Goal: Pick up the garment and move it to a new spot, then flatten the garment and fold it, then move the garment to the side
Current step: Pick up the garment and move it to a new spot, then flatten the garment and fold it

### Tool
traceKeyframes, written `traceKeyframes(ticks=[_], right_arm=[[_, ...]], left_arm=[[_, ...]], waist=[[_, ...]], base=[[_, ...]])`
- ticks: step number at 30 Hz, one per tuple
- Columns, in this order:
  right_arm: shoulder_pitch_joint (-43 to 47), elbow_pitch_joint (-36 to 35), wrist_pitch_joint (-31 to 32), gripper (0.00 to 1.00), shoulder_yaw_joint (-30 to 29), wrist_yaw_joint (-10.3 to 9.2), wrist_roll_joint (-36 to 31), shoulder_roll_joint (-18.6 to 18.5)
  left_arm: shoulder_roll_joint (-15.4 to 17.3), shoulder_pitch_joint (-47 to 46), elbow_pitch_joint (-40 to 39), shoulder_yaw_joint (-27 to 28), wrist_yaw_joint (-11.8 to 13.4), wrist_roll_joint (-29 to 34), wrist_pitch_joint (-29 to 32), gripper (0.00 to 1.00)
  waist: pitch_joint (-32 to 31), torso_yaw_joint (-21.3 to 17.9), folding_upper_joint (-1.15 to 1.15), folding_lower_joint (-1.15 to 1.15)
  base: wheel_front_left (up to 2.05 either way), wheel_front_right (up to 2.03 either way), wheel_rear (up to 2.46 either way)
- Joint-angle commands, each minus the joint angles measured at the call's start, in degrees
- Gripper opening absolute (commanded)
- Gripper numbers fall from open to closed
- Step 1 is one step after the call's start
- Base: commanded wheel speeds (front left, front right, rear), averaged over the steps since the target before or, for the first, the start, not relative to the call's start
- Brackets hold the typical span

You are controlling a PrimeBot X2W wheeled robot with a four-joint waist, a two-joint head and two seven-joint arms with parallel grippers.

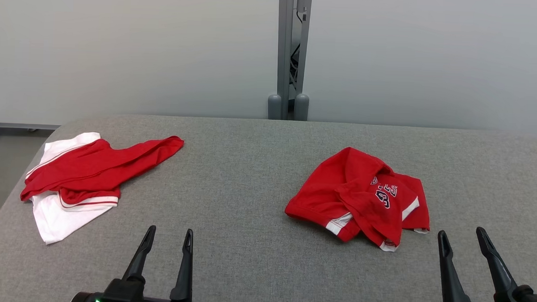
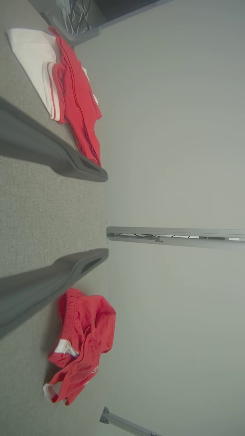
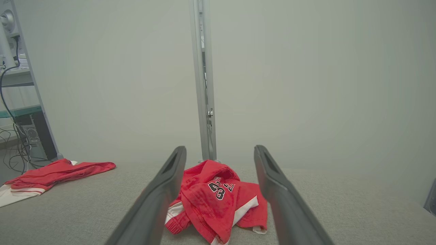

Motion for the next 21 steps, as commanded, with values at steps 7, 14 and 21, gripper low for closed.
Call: traceKeyframes(ticks=[7,14,21], right_arm=[[-0.2,0.0,-0.2,1.00,-0.5,0.01,-0.1,-0.2],[-1.5,0.3,-0.2,1.00,-0.4,0.01,-0.2,-0.2],[-3.1,-0.5,-0.2,1.00,-1.4,0.01,-0.5,-0.2]], left_arm=[[0.2,-0.8,1.0,-0.7,0.3,-1.4,-0.1,1.00],[0.2,-1.6,5.4,-3.0,-1.7,-9.2,-0.1,1.00],[0.2,-5.8,13.8,-10.4,-6.5,-19.3,-0.1,1.00]], waist=[[0.5,0.1,0.00,0.00],[2.0,-1.5,0.00,0.00],[3.8,-4.9,0.00,0.00]], base=[[0.00,0.00,0.00],[0.00,0.00,0.00],[0.00,0.00,0.00]])
